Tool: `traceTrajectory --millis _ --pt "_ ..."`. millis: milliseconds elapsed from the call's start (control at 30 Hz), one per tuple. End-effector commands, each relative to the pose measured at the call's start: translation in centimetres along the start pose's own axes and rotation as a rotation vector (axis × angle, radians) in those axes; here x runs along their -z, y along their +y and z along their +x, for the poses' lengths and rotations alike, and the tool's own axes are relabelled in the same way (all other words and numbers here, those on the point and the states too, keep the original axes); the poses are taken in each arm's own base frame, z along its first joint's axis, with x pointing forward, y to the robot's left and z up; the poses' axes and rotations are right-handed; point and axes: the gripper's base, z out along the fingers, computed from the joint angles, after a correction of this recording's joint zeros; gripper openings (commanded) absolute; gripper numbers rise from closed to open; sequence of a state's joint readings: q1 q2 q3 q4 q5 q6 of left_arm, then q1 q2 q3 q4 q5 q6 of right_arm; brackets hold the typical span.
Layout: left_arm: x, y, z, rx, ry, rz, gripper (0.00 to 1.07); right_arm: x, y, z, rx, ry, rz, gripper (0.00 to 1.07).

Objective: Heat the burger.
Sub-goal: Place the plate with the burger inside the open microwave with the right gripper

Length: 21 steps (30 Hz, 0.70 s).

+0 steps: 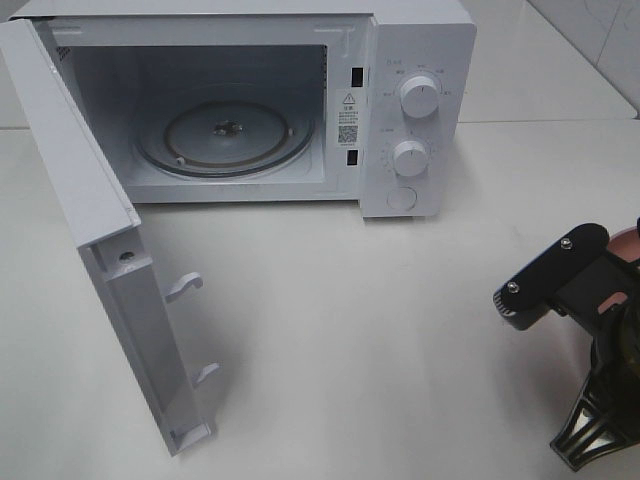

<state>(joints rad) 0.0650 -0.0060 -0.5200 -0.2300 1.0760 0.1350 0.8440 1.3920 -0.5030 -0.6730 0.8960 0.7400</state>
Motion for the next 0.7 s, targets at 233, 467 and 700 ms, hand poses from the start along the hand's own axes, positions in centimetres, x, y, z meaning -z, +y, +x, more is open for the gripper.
traceTrajectory --millis 233,467,700 --pt "0.0 0.0 0.0 0.0 -0.005 0.002 1.0 1.6 0.6 0.4 0.077 -0.079 0.041 0.0" --pt "0.0 0.0 0.0 0.0 -0.005 0.002 1.0 2.3 1.6 0.5 0.185 -0.135 0.05 0.0" --pt "0.0 0.0 0.0 0.0 -0.005 0.002 1.0 3.1 2.6 0.5 0.272 -0.196 0.061 0.0"
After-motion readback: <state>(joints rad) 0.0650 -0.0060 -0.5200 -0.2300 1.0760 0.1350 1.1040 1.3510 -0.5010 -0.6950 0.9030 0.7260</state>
